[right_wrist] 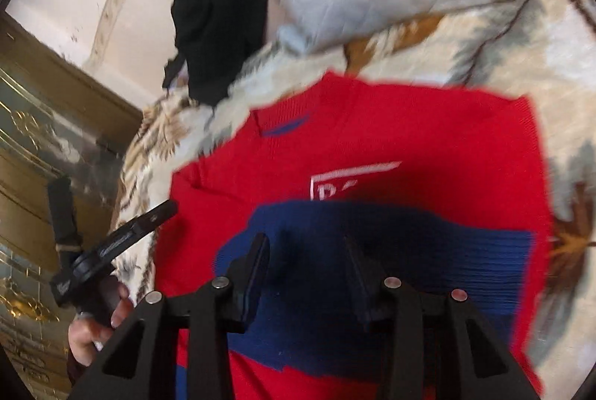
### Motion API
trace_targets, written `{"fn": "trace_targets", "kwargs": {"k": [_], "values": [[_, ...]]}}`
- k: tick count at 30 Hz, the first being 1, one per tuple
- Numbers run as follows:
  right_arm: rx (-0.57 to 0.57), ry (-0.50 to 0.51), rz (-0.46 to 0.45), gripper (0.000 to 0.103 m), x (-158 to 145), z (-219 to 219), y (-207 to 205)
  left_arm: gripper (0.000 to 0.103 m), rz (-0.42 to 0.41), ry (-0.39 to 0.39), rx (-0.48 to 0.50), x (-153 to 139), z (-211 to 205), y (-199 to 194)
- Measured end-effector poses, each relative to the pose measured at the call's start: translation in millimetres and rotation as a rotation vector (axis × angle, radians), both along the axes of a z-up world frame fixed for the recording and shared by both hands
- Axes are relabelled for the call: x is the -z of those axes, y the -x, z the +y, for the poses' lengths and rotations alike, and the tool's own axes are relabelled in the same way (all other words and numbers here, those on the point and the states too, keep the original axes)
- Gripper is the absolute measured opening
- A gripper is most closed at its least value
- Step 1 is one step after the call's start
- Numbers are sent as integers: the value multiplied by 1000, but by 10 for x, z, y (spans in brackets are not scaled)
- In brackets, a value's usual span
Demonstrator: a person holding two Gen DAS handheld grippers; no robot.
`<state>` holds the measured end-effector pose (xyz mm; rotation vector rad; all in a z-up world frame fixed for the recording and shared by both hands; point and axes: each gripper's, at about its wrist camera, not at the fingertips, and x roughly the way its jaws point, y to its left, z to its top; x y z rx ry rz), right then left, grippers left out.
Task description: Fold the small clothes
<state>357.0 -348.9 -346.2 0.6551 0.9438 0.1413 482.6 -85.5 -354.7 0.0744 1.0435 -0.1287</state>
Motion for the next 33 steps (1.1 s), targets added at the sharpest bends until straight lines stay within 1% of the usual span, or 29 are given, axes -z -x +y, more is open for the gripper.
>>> {"fn": "trace_targets", "kwargs": {"k": [1, 2, 3, 5, 7, 8, 9, 10, 11, 13, 14, 16, 19, 21, 23, 26, 33], "values": [[2, 25, 14, 44, 62, 32, -22, 75, -19, 14, -2, 11, 38, 15], [4, 32, 1, 44, 77, 44, -16, 75, -14, 13, -10, -17, 60, 33], [1, 35, -2, 43, 48, 45, -5, 75, -9, 8, -11, -45, 68, 44], [0, 19, -14, 44, -31, 3, 43, 75, -44, -16, -9, -153, 64, 141], [23, 23, -38, 48, -107, -67, 150, 75, -78, -37, 4, -261, 29, 288], [48, 45, -24, 55, -114, -109, 215, 75, -90, -38, 13, -310, 22, 330], [68, 62, -1, 59, -90, -141, 263, 75, -115, -45, 24, -381, 12, 429], [77, 72, 28, 59, -22, -158, 292, 75, -151, -61, 32, -462, 8, 528], [60, 71, 55, 59, 46, -160, 321, 75, -193, -80, 40, -561, 5, 642], [57, 111, 44, 59, -48, -127, 484, 75, -284, -100, 64, -822, 10, 917], [55, 111, 44, 59, -107, -115, 552, 75, -322, -106, 66, -931, 27, 1026], [48, 64, -7, 59, -259, -116, 788, 75, -411, -122, 50, -1198, 81, 1319], [55, 83, -79, 59, -508, -92, 1127, 77, -471, -94, 31, -1453, 182, 1617], [52, 71, -126, 59, -657, -76, 1331, 77, -507, -94, 26, -1592, 231, 1804], [58, 62, -167, 59, -780, -64, 1493, 77, -534, -109, 22, -1694, 276, 1970], [56, 55, -211, 59, -917, -35, 1733, 77, -555, -106, 17, -1775, 348, 2183], [30, 43, -256, 59, -1028, 55, 2166, 77, -563, -90, -1, -1824, 503, 2524]]}}
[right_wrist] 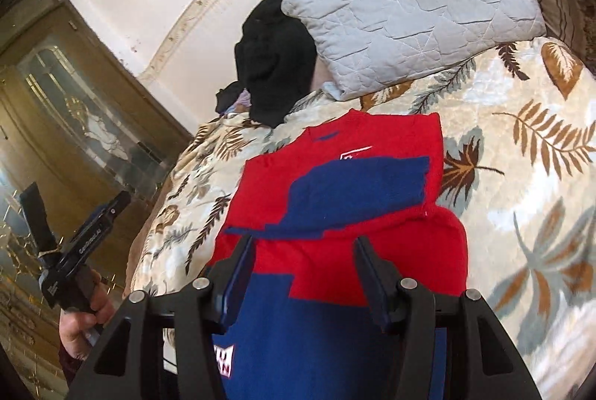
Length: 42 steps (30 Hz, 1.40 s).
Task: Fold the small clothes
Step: 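Release the sleeve and move both tools to the sweater's blue hem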
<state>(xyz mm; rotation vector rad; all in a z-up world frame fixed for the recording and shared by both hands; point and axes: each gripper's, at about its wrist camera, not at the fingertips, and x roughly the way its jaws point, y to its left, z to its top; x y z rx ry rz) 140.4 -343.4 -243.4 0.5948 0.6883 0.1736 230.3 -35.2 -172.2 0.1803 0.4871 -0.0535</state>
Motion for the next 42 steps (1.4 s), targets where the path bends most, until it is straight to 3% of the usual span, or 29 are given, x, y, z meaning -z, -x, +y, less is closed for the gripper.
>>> {"fn": "trace_targets", "kwargs": {"k": [5, 11, 16, 32, 36, 42], "values": [[-10, -12, -19, 70, 12, 11, 336, 78, 7, 7, 0, 34, 81, 210], [25, 1, -47, 74, 63, -33, 731, 86, 16, 30, 14, 50, 146, 421], [40, 12, -45, 74, 115, -42, 951, 92, 0, -8, -7, 61, 137, 564], [25, -13, -84, 74, 156, 97, 1237, 92, -40, -11, 14, -66, 177, 942], [17, -21, -67, 74, 176, 101, 1289, 92, 21, -16, 24, 122, 293, 985], [30, -14, 1, 74, 370, 13, 1361, 92, 202, -59, 7, 769, 483, 960]]}}
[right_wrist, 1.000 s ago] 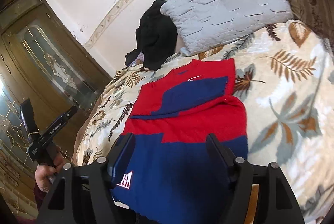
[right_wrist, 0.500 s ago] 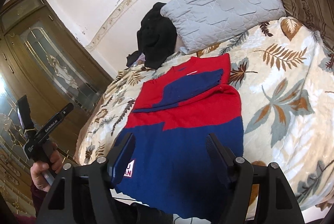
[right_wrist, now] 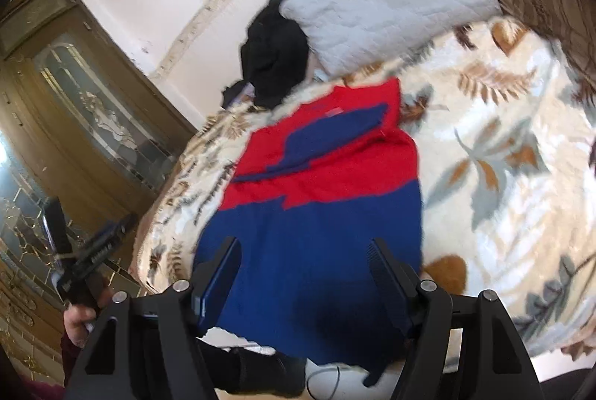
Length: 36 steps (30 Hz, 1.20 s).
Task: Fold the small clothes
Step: 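Release the sleeve and move both tools to the sweater's blue hem, then grasp the blue hem with both tools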
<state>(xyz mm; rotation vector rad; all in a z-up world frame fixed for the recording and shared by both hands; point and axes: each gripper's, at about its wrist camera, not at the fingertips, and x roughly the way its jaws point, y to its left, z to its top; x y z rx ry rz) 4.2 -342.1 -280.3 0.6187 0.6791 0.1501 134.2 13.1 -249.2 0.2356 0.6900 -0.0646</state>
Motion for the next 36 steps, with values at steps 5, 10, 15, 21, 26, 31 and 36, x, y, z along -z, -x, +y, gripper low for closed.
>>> {"fn": "trace_targets", "kwargs": {"k": [5, 10, 15, 21, 26, 31, 36], "values": [[25, -23, 132, 74, 340, -89, -9, 92, 212, 53, -11, 509, 190, -80], [10, -78, 244, 74, 666, -116, -65, 92, 311, 121, -51, 735, 341, -156], [11, -85, 304, 74, 835, -85, -121, 92, 358, 114, -64, 874, 395, -179], [-9, -18, 324, 73, 866, 89, -167, 65, 449, 197, 4, 1066, 451, -117], [-30, 8, 296, 63, 809, 186, -193, 26, 484, 320, 68, 1094, 517, -69], [3, 16, 335, 64, 843, 179, -217, 37, 494, 340, 73, 1109, 503, -55], [-31, 99, 336, 68, 852, 323, -230, 43, 500, 340, 96, 1130, 455, -67]]}}
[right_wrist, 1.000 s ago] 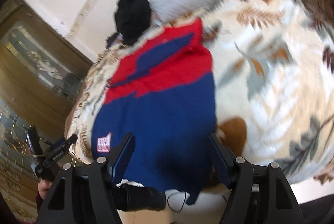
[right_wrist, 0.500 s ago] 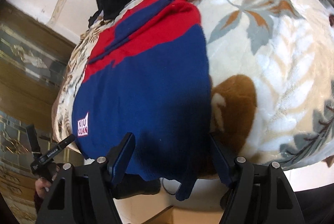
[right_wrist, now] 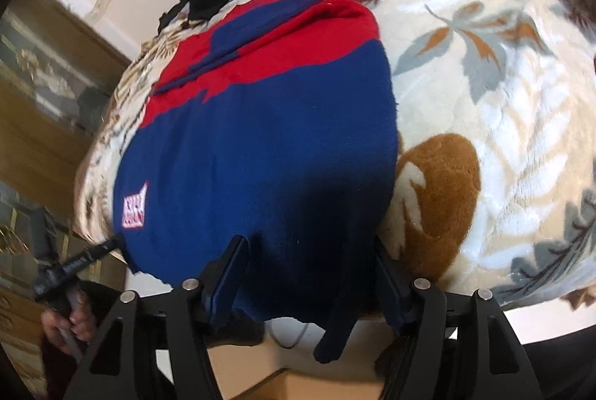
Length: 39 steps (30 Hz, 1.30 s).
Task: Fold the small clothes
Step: 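Grasp the blue hem with both tools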
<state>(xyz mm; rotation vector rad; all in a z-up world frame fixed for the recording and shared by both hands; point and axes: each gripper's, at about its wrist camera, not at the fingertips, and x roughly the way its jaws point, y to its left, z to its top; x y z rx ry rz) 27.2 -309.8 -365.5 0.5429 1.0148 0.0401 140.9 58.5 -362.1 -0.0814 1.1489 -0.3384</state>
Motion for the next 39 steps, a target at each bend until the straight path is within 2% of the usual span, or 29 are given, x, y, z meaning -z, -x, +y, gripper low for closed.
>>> {"fn": "trace_targets", "kwargs": {"k": [1, 2, 3, 4, 5, 8, 10, 12, 14, 17, 18, 19, 20, 21, 23, 24, 26, 27, 29, 31, 32, 33, 36, 39], "values": [[-1, 1, -3, 67, 2, -9, 5, 34, 1, 11, -3, 1, 12, -17], [5, -1, -9, 62, 2, -26, 15, 20, 1, 20, -6, 2, 27, -44], [11, 3, -11, 43, 3, -41, 21, 14, -3, 23, -10, -10, 43, -45], [11, 20, -9, 30, 0, -48, 21, 10, -9, 33, -10, -26, 53, -46], [10, 30, -9, 23, -3, -51, 19, 9, -17, 48, -10, -44, 75, -34], [14, -2, -52, 15, -57, -77, 43, 8, -83, 46, 7, -167, 58, 23], [9, -25, -114, 15, -153, -91, 84, 8, -169, 62, 34, -318, 24, 92], [1, -51, -155, 15, -233, -102, 97, 8, -199, 53, 56, -377, -14, 107], [10, -58, -134, 15, -199, -122, 82, 9, -182, 36, 58, -345, -33, 82], [25, -67, -32, 19, -61, -120, 26, 13, -86, -9, 34, -171, -40, -11], [26, -62, -11, 19, -37, -112, 24, 20, -63, -15, 27, -141, -40, -33], [18, -62, 4, 20, -14, -100, 14, 35, -32, -21, 17, -100, -34, -56], [10, -64, 16, 21, -2, -89, 8, 42, -24, -21, 12, -79, -33, -69], [6, -59, 28, 29, 15, -79, 5, 46, -24, -17, 7, -75, -29, -65], [-7, -58, 36, 37, 51, -51, -5, 44, -39, -15, 18, -85, -49, -47], [-11, -58, 29, 48, 48, -39, -3, 44, -43, -13, 27, -86, -63, -36], [-36, -96, 12, 69, 44, -15, -4, 16, -40, -3, 51, -73, -124, -35], [-41, -101, 13, 69, 41, 7, -2, 12, -42, -5, 60, -73, -142, -33], [-53, -65, -1, 69, 32, 50, 7, 10, -47, -2, 60, -63, -220, -54], [-60, -27, -3, 58, 27, 79, 8, 10, -43, 22, 54, -71, -174, -61], [-56, -14, -4, 38, 22, 65, 7, 10, -44, 26, 52, -79, -170, -63], [-54, 2, -3, 23, 21, 60, 2, 10, -48, 26, 55, -87, -167, -69], [-47, 17, -3, 15, 24, 41, 17, 10, -58, 22, 67, -98, -158, -47], [-65, 31, -31, 14, -30, 68, 48, 13, -47, -5, 72, -73, -201, -58]]}}
